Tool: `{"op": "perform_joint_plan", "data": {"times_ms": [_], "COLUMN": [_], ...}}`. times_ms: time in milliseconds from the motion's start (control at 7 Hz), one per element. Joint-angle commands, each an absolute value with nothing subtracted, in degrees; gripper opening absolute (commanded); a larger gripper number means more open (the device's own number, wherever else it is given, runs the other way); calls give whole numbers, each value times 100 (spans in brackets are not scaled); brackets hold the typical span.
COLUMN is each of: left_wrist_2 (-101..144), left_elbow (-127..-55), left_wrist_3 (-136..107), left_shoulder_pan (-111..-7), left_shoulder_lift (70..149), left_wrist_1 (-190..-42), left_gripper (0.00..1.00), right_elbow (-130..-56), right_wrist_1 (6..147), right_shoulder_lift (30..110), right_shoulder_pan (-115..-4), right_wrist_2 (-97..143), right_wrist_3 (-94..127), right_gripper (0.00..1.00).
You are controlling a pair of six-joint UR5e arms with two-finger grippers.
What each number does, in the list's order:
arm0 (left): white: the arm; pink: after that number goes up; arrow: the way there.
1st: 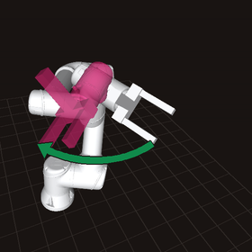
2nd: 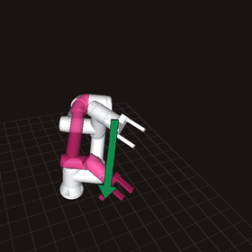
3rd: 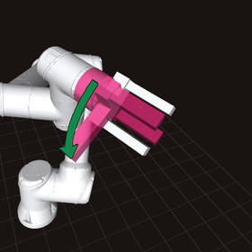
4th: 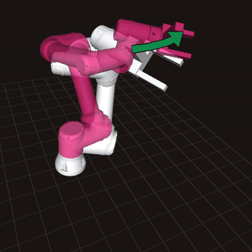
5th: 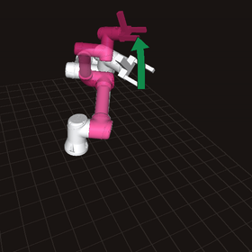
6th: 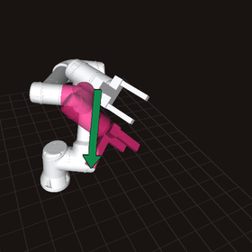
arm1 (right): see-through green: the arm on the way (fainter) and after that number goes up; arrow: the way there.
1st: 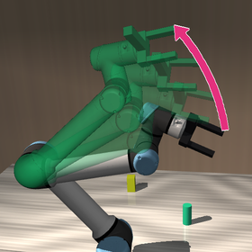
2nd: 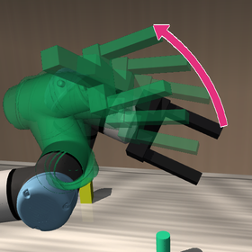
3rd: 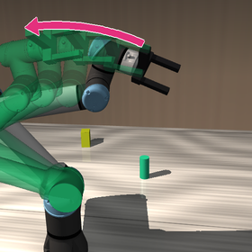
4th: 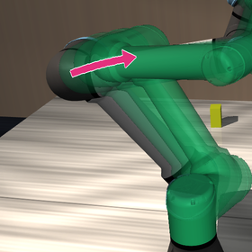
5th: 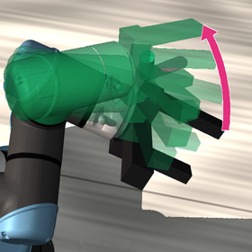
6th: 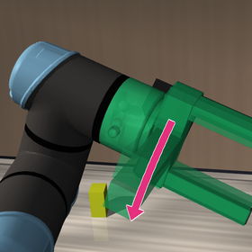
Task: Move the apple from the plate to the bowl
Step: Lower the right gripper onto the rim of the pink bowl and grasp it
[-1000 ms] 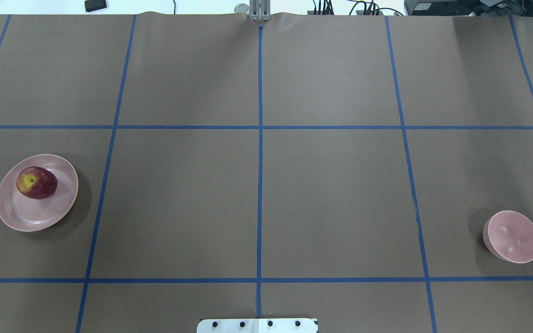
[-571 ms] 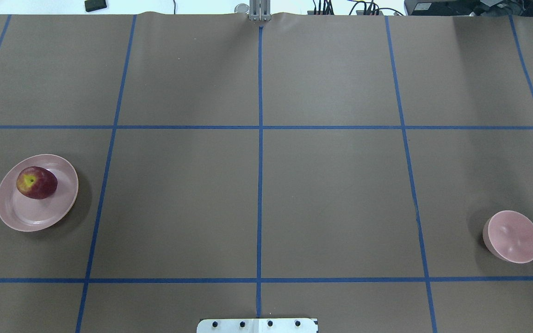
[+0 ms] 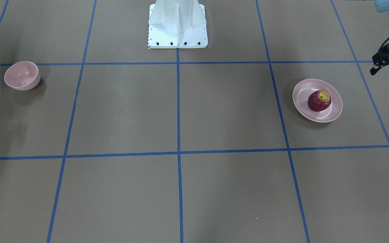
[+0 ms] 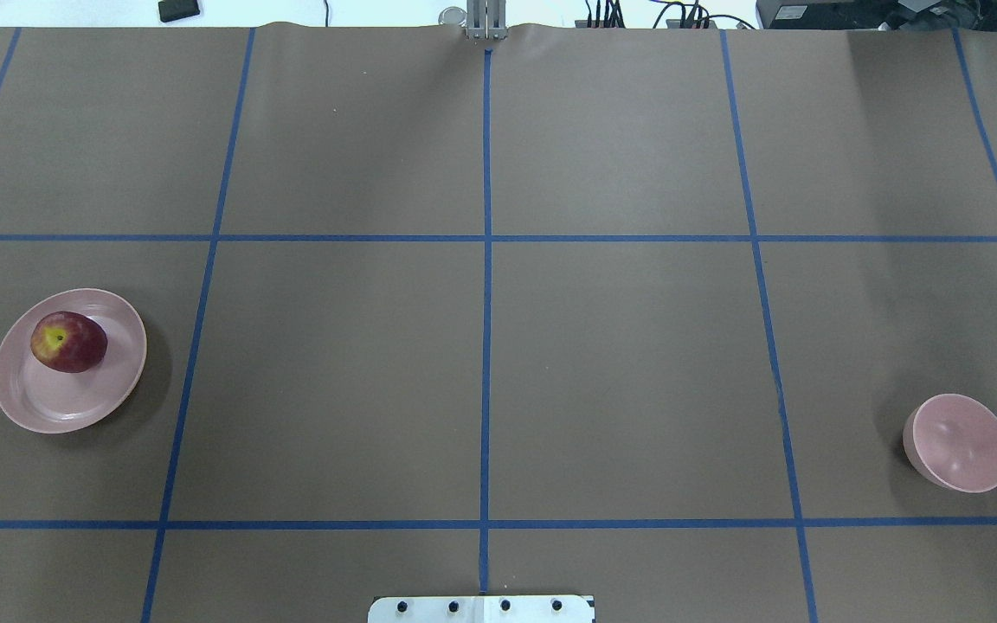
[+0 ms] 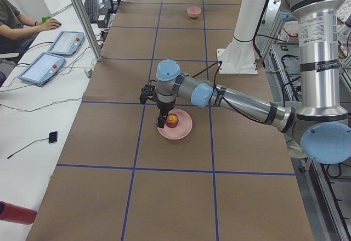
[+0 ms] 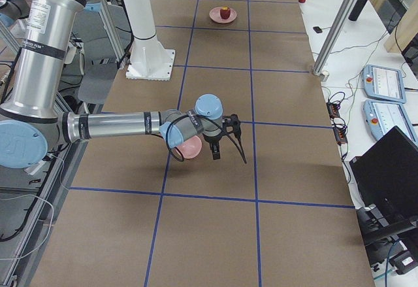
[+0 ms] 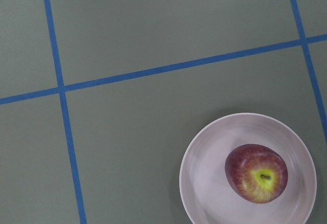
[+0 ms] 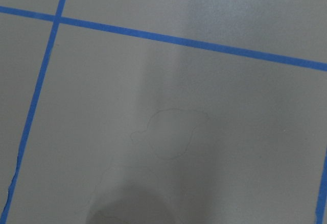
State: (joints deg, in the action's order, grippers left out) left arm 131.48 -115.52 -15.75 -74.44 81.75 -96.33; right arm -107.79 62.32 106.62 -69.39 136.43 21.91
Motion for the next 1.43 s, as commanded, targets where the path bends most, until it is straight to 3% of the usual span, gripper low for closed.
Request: {"op": "perform_joint_plan", "data": {"times_ms": [0, 857, 1000, 1143, 1286], "left_wrist_2": [13148, 13148, 13140, 13140, 13148], "left_elbow": [-11558, -11566, -11566, -11566, -11566], "left_wrist_3": [-1573, -1582, -1582, -1582, -1591], "left_shoulder_pan": [-7444, -7436, -7444, -7444, -7444], "left_shoulder_lift": [8165, 8165, 8165, 8165, 8165], "left_wrist_1": [-9633, -9624, -9624, -9624, -9624], "left_gripper": [98, 98, 98, 98, 98], "right_elbow": [-10775, -10116, -10116, -10090, -10090], "right_wrist_1": [5942, 4881, 4791, 4790, 4781], "right_shoulder_lift": [10960, 11039, 11039, 11048, 11048], "right_shoulder_pan": [-6340, -5285, -5126, -5107, -5106], "right_wrist_2": [13553, 13131, 13122, 13131, 13131], "right_wrist_3": [2329, 3211, 3452, 3480, 3507], "right_gripper": [100, 100, 83, 9, 0]}}
